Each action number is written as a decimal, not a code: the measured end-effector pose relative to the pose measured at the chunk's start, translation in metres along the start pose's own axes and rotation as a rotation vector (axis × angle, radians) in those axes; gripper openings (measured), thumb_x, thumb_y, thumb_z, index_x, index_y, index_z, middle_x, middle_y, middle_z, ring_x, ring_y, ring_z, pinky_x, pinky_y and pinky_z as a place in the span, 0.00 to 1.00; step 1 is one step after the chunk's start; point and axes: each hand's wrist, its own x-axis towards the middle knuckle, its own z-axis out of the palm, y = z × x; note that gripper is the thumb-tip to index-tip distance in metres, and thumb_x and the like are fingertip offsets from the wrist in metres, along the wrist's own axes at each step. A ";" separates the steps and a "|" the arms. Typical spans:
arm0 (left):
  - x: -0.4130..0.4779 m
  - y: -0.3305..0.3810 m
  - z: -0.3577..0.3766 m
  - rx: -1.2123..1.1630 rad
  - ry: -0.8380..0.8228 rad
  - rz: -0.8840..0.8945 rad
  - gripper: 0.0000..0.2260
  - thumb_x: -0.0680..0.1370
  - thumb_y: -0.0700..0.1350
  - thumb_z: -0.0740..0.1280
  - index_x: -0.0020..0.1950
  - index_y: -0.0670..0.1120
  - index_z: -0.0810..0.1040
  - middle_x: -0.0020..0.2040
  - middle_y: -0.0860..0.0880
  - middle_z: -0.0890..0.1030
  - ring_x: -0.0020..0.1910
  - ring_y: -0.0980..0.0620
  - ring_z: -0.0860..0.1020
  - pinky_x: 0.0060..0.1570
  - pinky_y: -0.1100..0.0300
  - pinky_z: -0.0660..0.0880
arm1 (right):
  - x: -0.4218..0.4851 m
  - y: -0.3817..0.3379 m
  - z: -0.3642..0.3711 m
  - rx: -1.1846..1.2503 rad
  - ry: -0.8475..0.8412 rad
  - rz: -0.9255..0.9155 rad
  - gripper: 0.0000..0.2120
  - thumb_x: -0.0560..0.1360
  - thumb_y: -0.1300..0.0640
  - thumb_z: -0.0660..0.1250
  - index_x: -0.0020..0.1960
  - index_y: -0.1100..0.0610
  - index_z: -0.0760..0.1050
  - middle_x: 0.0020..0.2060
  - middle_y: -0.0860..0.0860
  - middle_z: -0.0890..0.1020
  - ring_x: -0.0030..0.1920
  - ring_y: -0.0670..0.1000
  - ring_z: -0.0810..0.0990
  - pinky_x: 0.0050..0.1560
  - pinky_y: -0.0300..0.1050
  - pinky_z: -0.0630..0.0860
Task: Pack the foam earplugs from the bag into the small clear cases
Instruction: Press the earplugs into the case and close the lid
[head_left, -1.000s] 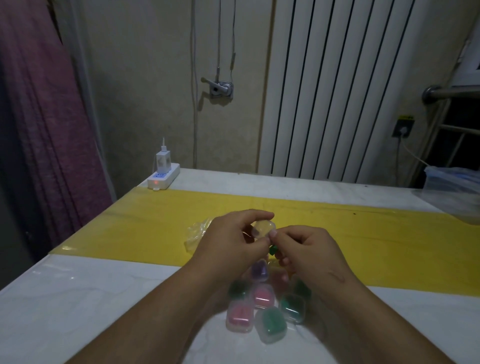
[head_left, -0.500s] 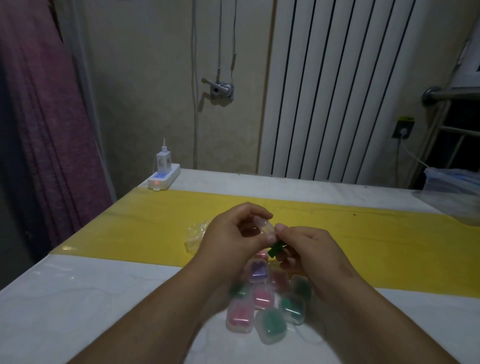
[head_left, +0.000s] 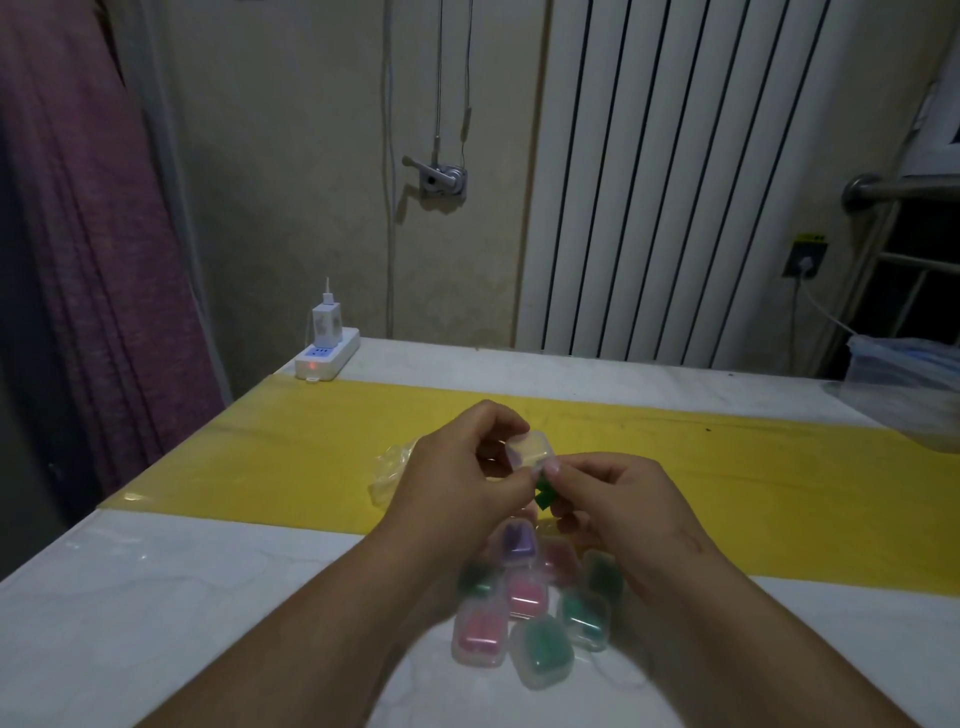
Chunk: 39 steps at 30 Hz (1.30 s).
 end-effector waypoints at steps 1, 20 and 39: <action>0.000 -0.001 0.000 0.011 0.002 0.000 0.12 0.70 0.44 0.77 0.51 0.52 0.80 0.43 0.53 0.83 0.41 0.59 0.81 0.40 0.68 0.78 | 0.000 0.000 0.000 -0.018 0.001 0.003 0.08 0.76 0.58 0.70 0.42 0.58 0.86 0.29 0.50 0.80 0.30 0.47 0.76 0.34 0.41 0.74; -0.002 0.006 0.002 -0.180 -0.125 -0.117 0.17 0.74 0.32 0.68 0.55 0.52 0.82 0.48 0.50 0.83 0.41 0.45 0.84 0.43 0.55 0.82 | 0.004 0.000 -0.006 0.062 0.103 0.007 0.05 0.75 0.60 0.71 0.44 0.59 0.84 0.28 0.50 0.80 0.31 0.49 0.76 0.26 0.40 0.70; -0.001 0.009 0.003 -0.103 -0.067 -0.146 0.19 0.69 0.36 0.76 0.56 0.54 0.81 0.46 0.56 0.82 0.36 0.64 0.80 0.38 0.69 0.77 | 0.002 0.007 0.000 -0.351 0.199 -0.362 0.10 0.74 0.58 0.71 0.40 0.43 0.80 0.29 0.34 0.79 0.31 0.48 0.75 0.34 0.46 0.76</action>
